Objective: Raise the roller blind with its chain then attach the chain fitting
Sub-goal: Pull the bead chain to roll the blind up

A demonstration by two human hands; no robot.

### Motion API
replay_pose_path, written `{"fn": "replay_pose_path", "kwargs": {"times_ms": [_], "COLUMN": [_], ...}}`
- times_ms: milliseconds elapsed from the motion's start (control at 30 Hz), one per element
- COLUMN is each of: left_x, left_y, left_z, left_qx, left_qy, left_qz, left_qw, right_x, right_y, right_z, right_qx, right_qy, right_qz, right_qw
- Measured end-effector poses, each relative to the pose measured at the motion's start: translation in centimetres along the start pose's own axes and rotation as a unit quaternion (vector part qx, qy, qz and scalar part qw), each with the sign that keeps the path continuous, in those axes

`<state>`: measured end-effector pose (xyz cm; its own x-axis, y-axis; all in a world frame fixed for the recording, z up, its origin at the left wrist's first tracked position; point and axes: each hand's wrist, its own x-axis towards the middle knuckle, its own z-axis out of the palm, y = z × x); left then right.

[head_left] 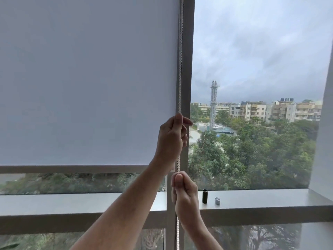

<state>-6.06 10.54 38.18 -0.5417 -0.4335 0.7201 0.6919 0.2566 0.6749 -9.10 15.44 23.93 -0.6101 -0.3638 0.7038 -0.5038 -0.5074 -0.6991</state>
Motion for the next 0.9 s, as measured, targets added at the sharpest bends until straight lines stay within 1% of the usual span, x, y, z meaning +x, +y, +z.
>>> {"fn": "replay_pose_path", "kwargs": {"times_ms": [67,200,333,433,567,600,667,733,800,867,900], "left_x": [-0.6,-1.8,-3.9,-6.2,-8.2,-8.5,-9.0,-9.2,-9.0,-8.4,-7.9], "left_y": [-0.4,-1.0,-3.4,-5.5,-7.2,-7.4,-7.4,-7.4,-7.3,-7.1,-6.9], "left_z": [0.9,1.4,0.9,0.4,-0.1,-0.1,0.0,-0.1,-0.6,-1.6,-2.1], "left_qx": [-0.020,0.016,0.066,0.066,0.079,0.084,0.084,0.080,0.066,0.041,0.035], "left_qy": [0.029,0.064,0.073,0.074,0.069,0.070,0.069,0.064,0.050,0.013,-0.007], "left_qz": [0.015,0.052,0.058,0.039,0.019,0.019,0.022,0.024,0.020,0.018,0.018], "left_qw": [0.999,0.996,0.993,0.994,0.994,0.994,0.994,0.994,0.996,0.999,0.999], "right_x": [0.0,1.0,4.9,8.3,11.3,12.0,13.0,13.5,13.4,12.8,12.5], "right_y": [0.1,-0.2,-2.0,-5.3,-10.1,-11.0,-12.4,-13.0,-12.8,-12.4,-12.1], "right_z": [-0.3,-1.7,-3.3,-3.0,-0.7,-0.1,1.0,1.8,2.1,2.0,1.7], "right_qx": [0.030,0.084,0.093,0.085,0.113,0.122,0.132,0.110,0.050,-0.010,-0.029], "right_qy": [-0.013,-0.060,-0.048,-0.041,-0.097,-0.101,-0.084,-0.051,-0.019,0.001,0.009], "right_qz": [0.020,0.069,0.064,0.043,0.033,0.033,0.031,0.005,-0.067,-0.139,-0.159], "right_qw": [0.999,0.992,0.992,0.995,0.988,0.987,0.987,0.993,0.996,0.990,0.987]}}
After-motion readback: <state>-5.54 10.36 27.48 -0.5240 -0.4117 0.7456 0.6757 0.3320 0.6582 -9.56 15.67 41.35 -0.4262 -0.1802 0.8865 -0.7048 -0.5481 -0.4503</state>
